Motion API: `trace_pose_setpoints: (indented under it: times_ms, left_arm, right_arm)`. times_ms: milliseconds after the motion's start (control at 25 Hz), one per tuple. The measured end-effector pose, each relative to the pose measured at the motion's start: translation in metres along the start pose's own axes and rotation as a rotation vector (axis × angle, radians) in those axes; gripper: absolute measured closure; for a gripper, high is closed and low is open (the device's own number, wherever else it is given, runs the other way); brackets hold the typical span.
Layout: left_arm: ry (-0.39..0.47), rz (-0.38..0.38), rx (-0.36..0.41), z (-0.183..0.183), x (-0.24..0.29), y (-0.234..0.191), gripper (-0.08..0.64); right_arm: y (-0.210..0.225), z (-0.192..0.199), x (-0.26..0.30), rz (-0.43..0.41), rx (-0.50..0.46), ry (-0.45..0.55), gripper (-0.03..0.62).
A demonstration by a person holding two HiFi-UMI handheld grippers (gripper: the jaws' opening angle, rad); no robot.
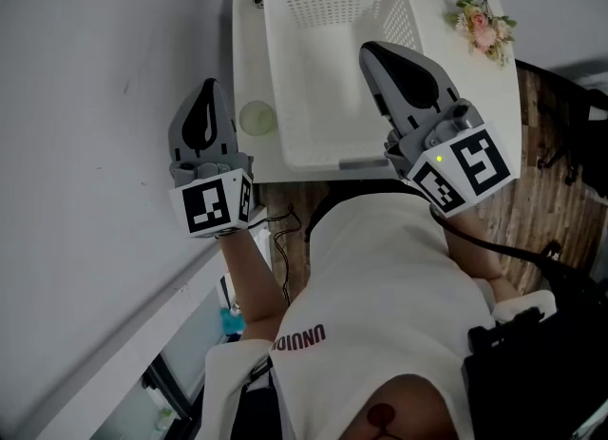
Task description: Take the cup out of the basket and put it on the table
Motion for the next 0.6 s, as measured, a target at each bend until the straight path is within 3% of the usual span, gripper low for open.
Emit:
trace_pose_setpoints:
  times_ms: [600]
  left_arm:
    - [0.038, -0.017, 0.017, -0.014, -0.006, 0.001, 0.548]
  right_arm:
    - [0.0, -0.003, -0.008, 0.008, -0.02, -0.004, 0.574]
Point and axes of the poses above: the fingertips, and each gripper's own axes: x forward along the fingers, y to its right, z out of its underside, the point moved 7 cm from there along -x, backward along the fingers, and after that the axes turned 8 degrees about x, right-handed, at the moved point
